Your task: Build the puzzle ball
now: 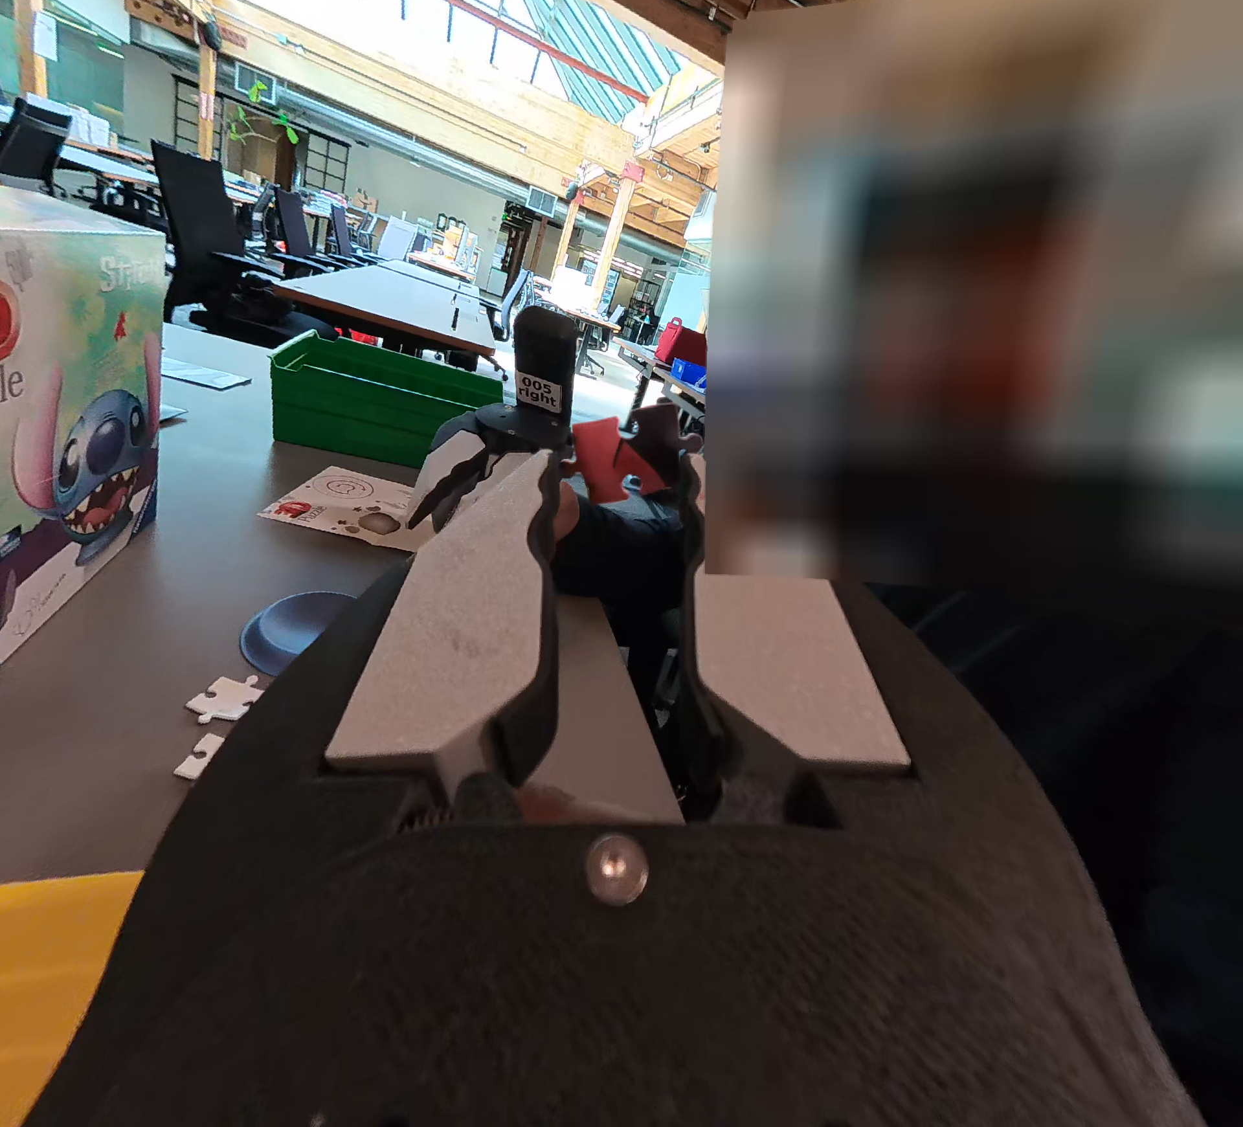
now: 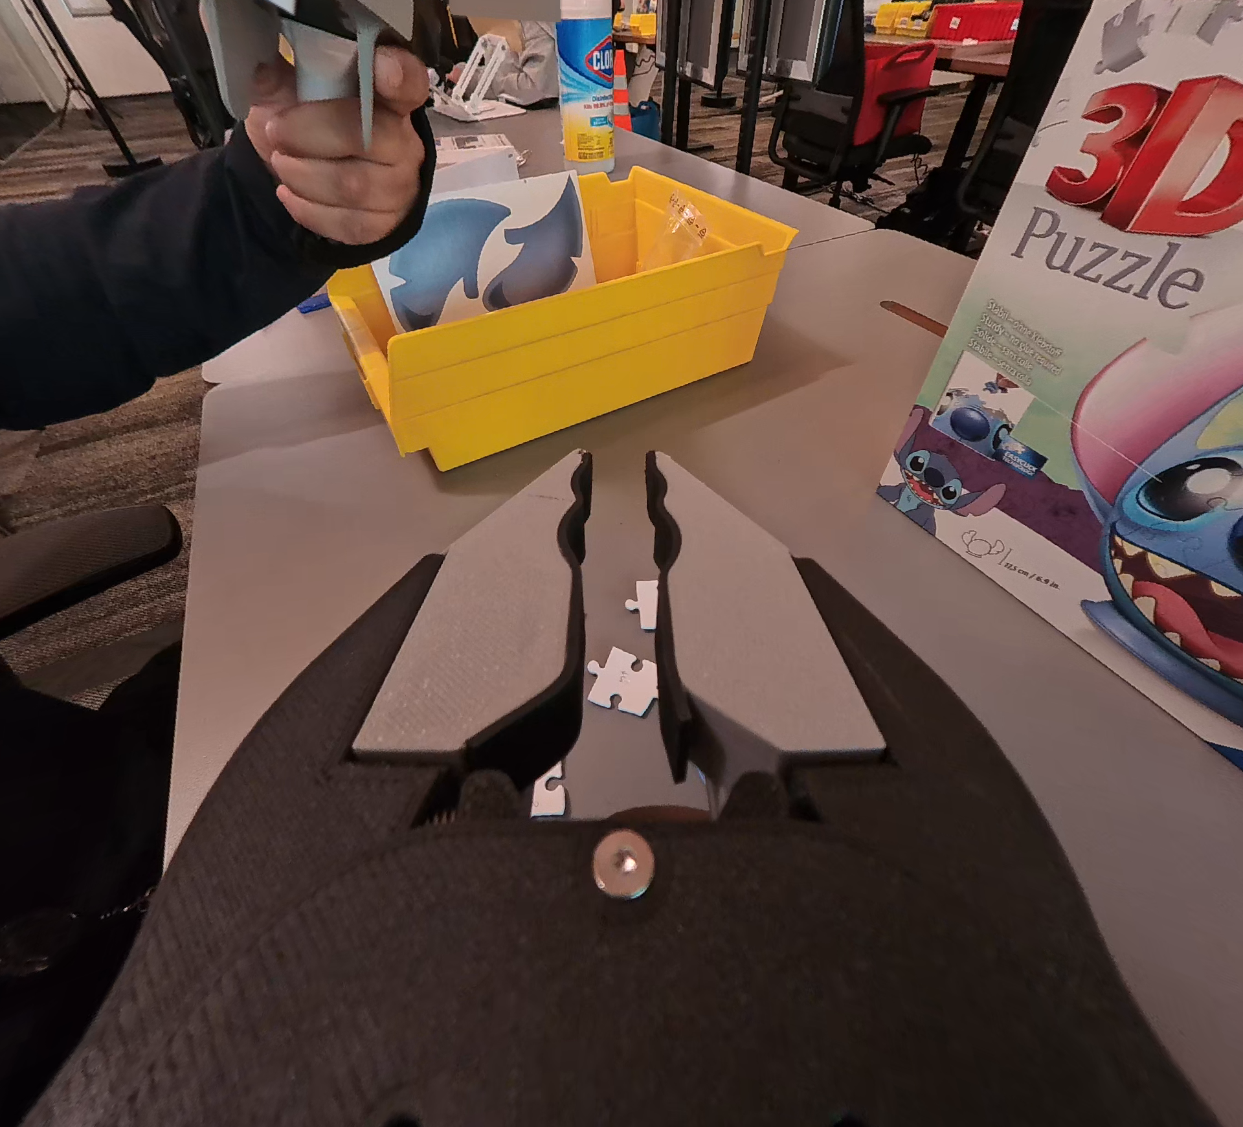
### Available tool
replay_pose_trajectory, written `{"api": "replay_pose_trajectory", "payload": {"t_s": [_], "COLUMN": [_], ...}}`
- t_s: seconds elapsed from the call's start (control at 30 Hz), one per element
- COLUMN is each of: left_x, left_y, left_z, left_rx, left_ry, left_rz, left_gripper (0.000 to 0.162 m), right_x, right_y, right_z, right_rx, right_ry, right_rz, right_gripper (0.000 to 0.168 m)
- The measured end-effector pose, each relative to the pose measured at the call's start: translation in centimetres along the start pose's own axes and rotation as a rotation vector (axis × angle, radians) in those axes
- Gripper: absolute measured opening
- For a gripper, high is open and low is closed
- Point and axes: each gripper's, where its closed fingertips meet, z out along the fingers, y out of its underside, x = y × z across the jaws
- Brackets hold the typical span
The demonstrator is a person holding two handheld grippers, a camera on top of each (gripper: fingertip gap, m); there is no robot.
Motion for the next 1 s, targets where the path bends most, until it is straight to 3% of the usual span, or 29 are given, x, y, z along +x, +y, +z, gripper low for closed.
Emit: {"api": "replay_pose_trajectory", "payload": {"t_s": [0.03, 0.2, 0.3, 0.4, 0.5, 0.67, 1.0], "left_x": [-0.1, -3.1, -5.9, -3.7, -1.0, 0.2, 1.6], "left_y": [0.1, -1.0, 0.6, 2.0, 3.2, 7.1, 9.1], "left_z": [0.0, -1.6, -3.2, -1.8, 0.2, 2.9, 5.0], "left_rx": [-0.006, -0.013, -0.137, -0.152, -0.124, -0.232, -0.306], "left_ry": [-0.011, -0.22, -0.403, -0.266, -0.051, 0.058, 0.166], "left_rz": [0.005, 0.03, -0.02, -0.143, -0.329, -0.421, -0.445], "left_gripper": [0.033, 0.033, 0.033, 0.033, 0.033, 0.033, 0.033], "right_x": [0.0, 0.0, 0.0, -1.1, -4.4, -10.1, -12.3], "right_y": [0.0, 0.1, 0.1, 0.2, -1.0, -4.0, -4.5], "right_z": [0.0, 0.0, 0.1, 0.9, 1.9, 1.5, 1.2], "right_rx": [0.0, -0.002, -0.004, -0.003, 0.035, 0.106, 0.16], "right_ry": [0.0, 0.001, -0.001, -0.075, -0.275, -0.554, -0.655], "right_rz": [0.0, 0.002, 0.002, -0.001, -0.025, -0.089, -0.117], "right_gripper": [0.012, 0.012, 0.012, 0.014, 0.014, 0.017, 0.017]}}
